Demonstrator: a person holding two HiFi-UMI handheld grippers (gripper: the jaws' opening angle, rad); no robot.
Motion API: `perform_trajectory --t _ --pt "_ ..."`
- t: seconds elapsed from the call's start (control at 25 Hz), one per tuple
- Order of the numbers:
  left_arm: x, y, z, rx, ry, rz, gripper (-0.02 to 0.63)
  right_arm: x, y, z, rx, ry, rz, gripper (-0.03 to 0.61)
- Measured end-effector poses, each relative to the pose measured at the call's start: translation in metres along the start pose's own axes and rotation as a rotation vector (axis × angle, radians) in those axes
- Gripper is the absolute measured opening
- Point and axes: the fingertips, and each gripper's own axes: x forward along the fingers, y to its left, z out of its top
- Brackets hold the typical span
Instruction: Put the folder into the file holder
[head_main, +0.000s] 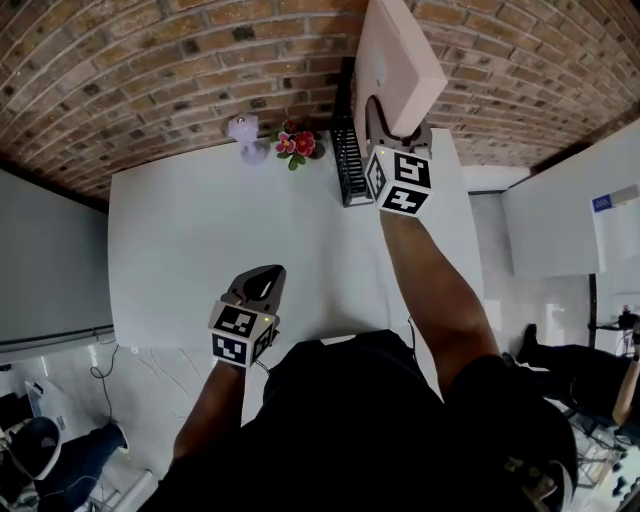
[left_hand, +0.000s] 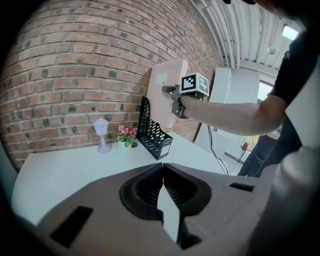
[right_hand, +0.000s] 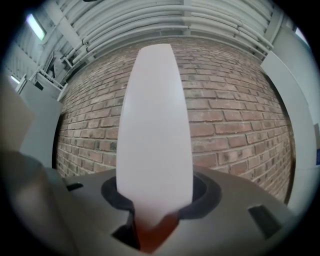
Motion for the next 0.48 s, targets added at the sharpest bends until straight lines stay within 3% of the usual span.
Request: perform_trajectory --t 0.16,0.48 --pt "0.003 0.0 0.003 0.006 -0.003 -0.005 0.005 -0.001 -0.002 -0.012 0.037 0.022 0.019 0.16" --pt "0.001 0.005 -0.001 -0.011 0.002 0.009 0.005 -0.001 -0.003 -0.036 0.023 0.039 0.0 0.161"
